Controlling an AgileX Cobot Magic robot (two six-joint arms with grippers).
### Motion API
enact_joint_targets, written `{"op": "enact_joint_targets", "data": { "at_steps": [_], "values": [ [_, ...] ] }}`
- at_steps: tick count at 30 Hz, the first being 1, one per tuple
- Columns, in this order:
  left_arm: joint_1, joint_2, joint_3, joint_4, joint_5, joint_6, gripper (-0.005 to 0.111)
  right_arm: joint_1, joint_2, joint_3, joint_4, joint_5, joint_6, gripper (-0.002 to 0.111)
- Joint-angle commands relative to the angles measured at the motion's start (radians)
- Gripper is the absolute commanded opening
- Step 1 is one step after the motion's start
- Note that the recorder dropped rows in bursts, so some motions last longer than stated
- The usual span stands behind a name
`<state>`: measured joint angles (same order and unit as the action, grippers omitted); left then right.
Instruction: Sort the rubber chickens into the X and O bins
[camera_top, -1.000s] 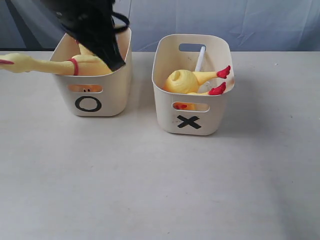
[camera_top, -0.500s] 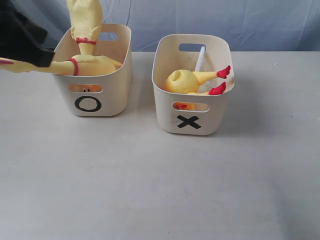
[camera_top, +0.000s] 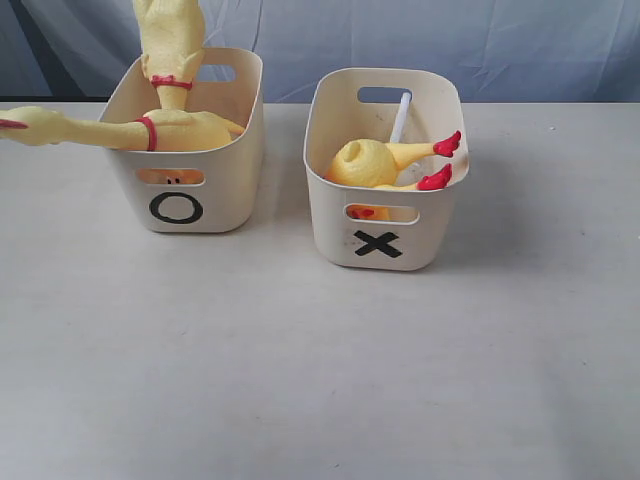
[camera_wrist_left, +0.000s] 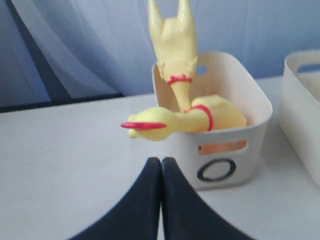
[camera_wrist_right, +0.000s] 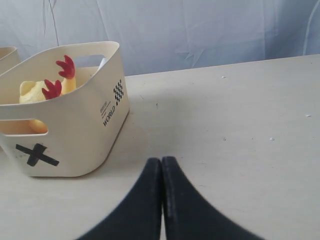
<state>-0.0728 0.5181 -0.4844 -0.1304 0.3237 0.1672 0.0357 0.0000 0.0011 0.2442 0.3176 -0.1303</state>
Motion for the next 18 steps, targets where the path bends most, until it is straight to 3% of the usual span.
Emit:
{"op": "enact_joint_targets", "data": {
  "at_steps": [1, 6, 18],
  "values": [
    [0.055, -0.154, 0.111, -0.06, -0.151, 0.001, 0.0, 0.005, 0.0, -0.001, 0.0, -0.013, 0.0, -0.001],
    [0.084, -0.251, 0.215, -0.053, -0.143, 0.084, 0.0, 0.005, 0.0, -0.001, 0.0, -0.013, 0.0, -0.001],
    [0.173, -0.483, 0.442, -0.098, -0.143, 0.087, 0.0, 0.005, 0.0, -0.001, 0.0, -0.013, 0.0, -0.001]
  ]
}}
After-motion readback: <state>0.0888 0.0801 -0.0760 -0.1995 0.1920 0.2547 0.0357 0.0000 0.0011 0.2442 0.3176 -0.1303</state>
